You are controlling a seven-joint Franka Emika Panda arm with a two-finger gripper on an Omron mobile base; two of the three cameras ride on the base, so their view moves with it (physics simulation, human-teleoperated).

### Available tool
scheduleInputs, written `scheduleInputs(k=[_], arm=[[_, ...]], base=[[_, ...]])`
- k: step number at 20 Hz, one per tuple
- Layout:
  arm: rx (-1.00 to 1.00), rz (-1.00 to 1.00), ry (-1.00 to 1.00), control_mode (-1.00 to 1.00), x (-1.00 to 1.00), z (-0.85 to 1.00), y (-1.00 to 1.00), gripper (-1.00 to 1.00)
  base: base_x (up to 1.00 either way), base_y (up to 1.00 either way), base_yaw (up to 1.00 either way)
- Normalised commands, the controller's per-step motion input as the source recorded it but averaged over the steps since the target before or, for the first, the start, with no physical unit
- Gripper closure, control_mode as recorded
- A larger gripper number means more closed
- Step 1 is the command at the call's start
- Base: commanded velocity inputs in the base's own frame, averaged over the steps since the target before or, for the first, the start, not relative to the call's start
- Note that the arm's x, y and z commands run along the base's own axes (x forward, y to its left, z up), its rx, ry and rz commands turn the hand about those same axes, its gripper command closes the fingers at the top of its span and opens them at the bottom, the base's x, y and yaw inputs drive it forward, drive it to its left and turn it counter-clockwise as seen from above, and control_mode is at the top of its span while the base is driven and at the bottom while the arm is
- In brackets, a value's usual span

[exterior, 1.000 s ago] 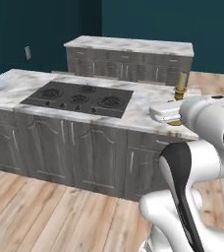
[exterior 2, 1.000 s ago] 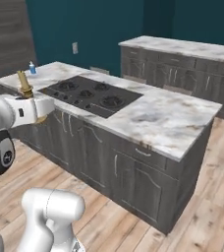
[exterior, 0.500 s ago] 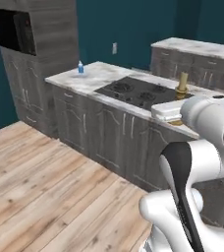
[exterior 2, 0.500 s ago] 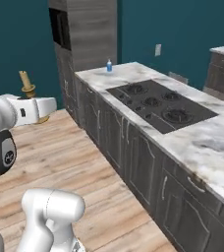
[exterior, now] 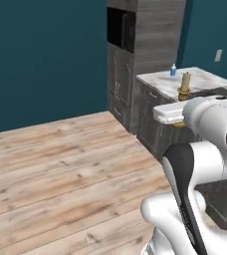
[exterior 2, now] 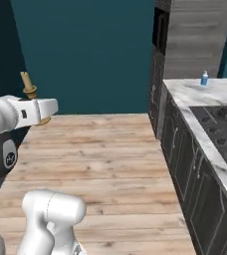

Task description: Pick the jar and candle from the dining table and place them in the open cabinet. Close the cabinet after placing the objects.

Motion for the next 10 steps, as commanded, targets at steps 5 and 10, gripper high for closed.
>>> scheduleInputs(k=[5,10], arm=[[0.00,0.00,0.00,1.00,0.00,0.00,0.00,1.00],[0.00,0.00,0.00,1.00,0.00,0.00,0.00,1.00]], base=[[0.35,-0.16,0.75],[0.10,-0.44,0.63]])
